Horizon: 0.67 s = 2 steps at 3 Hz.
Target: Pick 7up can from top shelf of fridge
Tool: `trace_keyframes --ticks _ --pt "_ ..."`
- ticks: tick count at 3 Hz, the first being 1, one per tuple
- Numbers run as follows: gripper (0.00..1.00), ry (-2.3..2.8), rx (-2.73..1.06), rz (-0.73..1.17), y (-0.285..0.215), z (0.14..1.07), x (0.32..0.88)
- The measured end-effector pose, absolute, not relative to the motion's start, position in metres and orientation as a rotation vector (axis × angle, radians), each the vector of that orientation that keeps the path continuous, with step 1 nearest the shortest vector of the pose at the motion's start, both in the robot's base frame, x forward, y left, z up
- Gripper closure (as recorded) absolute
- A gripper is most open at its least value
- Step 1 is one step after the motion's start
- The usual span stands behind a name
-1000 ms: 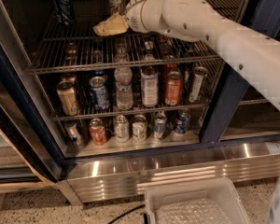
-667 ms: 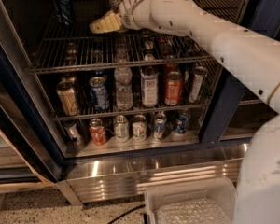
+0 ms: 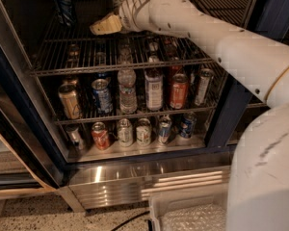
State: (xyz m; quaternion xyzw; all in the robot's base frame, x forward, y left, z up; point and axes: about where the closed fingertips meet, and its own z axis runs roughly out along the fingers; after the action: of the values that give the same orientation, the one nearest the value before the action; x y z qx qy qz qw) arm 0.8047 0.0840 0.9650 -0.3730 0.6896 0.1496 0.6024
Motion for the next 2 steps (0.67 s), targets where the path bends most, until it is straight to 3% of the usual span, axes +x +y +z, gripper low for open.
trace_keyframes --ticks 2 --pt "0.0 1.626 -0.825 0.333 0.0777 0.9532 0.8182"
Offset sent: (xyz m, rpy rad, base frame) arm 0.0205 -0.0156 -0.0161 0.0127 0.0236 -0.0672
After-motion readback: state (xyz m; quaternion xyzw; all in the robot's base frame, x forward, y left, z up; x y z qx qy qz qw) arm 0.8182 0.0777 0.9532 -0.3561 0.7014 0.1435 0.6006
